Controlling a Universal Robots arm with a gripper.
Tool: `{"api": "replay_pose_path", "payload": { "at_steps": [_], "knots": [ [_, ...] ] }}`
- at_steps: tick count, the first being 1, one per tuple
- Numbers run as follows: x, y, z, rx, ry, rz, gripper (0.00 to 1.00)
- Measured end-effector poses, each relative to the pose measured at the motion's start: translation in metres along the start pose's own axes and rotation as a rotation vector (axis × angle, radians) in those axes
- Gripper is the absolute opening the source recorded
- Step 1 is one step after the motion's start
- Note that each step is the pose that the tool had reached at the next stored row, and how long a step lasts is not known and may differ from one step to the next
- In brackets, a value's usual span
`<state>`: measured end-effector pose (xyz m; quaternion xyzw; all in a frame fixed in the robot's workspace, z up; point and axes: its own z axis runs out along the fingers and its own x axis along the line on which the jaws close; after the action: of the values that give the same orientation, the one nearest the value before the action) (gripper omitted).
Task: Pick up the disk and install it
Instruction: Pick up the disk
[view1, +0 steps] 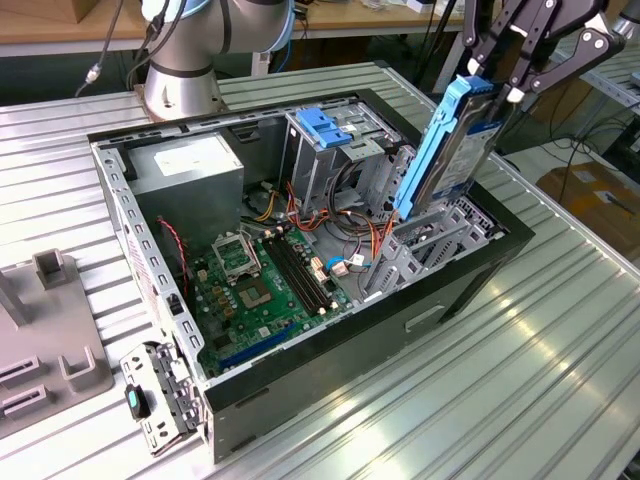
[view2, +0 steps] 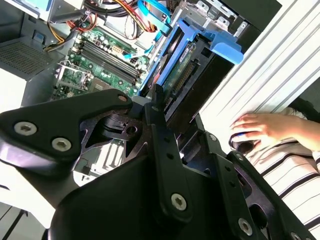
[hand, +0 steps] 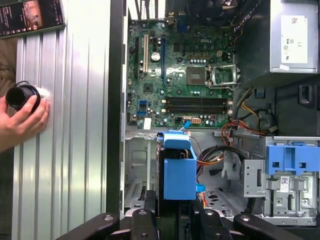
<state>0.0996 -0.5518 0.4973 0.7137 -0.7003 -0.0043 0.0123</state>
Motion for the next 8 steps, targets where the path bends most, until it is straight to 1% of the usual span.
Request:
{"api": "replay_pose_path", "payload": {
  "at_steps": [4,8],
  "knots": [
    [0.003,-0.0002,0.0094,0.0,-0.0001,0.0,0.35],
    [0.0053,-0.0005,0.017,0.0,0.0,0.0,0.35]
  ]
}}
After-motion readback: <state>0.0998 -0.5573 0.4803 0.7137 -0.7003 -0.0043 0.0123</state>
